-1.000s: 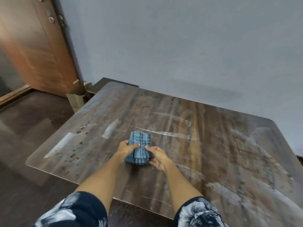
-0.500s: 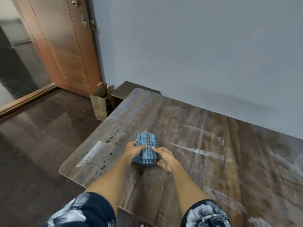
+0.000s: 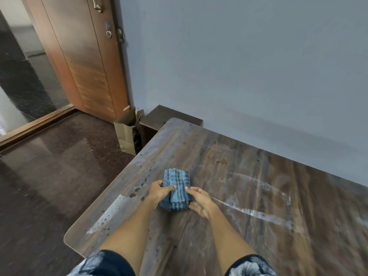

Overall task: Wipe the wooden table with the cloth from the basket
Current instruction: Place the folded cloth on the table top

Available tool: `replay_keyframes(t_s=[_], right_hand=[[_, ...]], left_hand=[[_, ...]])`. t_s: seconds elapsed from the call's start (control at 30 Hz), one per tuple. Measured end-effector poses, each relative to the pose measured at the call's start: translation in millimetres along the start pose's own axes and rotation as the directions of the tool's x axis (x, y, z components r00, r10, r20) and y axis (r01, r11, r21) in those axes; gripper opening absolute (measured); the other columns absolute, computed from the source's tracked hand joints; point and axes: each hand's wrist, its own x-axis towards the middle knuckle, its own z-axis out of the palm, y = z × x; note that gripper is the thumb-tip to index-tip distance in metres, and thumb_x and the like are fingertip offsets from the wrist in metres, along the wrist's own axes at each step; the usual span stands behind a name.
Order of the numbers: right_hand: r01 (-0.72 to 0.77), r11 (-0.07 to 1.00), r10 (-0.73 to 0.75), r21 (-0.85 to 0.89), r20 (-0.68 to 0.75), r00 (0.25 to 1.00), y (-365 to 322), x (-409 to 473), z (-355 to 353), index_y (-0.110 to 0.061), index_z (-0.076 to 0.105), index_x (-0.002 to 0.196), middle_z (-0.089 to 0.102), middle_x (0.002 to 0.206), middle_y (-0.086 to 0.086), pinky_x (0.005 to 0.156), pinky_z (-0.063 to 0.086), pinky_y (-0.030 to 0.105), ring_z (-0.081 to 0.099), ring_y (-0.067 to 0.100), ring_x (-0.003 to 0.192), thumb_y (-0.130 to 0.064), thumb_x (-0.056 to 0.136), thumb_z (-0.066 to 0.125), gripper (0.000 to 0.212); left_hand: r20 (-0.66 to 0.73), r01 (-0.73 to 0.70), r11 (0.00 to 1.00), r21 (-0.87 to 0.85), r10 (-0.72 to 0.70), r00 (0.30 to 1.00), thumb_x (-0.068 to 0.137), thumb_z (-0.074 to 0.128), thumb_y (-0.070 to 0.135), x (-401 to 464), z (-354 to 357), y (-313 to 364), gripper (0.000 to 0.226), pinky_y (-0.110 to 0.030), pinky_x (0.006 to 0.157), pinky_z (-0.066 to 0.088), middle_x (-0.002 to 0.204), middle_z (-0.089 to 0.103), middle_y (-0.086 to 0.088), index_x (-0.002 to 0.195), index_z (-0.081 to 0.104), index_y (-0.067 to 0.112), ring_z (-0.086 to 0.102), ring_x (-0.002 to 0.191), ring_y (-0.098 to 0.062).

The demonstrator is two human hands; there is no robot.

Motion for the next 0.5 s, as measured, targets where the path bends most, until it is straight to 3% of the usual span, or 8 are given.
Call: replay_keyframes(t_s=[0.17, 0.33, 0.5], right_hand=[[-0.018, 1.000, 0.018, 0.003, -0.030, 0.999, -15.4, 28.4, 14.4, -0.015, 0.054, 0.082, 0.067, 0.093, 0.005, 0.062, 0.050, 0.029, 0.064, 0.021, 0.076, -0.015, 0.081, 0.071, 0.017], [-0.010, 1.000, 0.012, 0.027, -0.076, 0.997, -37.7, 64.3, 39.0, -0.015, 0.055, 0.084, 0.066, 0.092, 0.004, 0.059, 0.049, 0.028, 0.063, 0.020, 0.076, -0.016, 0.081, 0.071, 0.017], [0.002, 0.999, 0.004, 0.043, -0.130, 0.991, -66.1, 110.5, 67.3, -0.017, 0.056, 0.087, 0.060, 0.107, 0.004, 0.067, 0.049, 0.029, 0.058, 0.026, 0.098, -0.020, 0.080, 0.073, 0.019]], left_hand=[[0.018, -0.011, 1.000, 0.029, 0.010, 1.000, 0.076, 0.073, 0.014, 35.9, -6.0, 16.8, 0.030, -0.030, 0.071, 0.043, 0.105, 0.064, -0.010, 0.101, 0.063, 0.002, 0.056, 0.087, -0.020], [0.076, -0.025, 0.997, 0.068, 0.020, 0.997, 0.077, 0.073, 0.015, 81.0, -21.1, 44.1, 0.032, -0.030, 0.076, 0.047, 0.111, 0.064, -0.012, 0.105, 0.062, 0.003, 0.058, 0.089, -0.021], [0.144, -0.068, 0.989, 0.131, 0.049, 0.988, 0.081, 0.069, 0.014, 134.4, -38.8, 81.2, 0.028, -0.025, 0.074, 0.043, 0.110, 0.063, -0.011, 0.105, 0.062, 0.001, 0.055, 0.090, -0.018]])
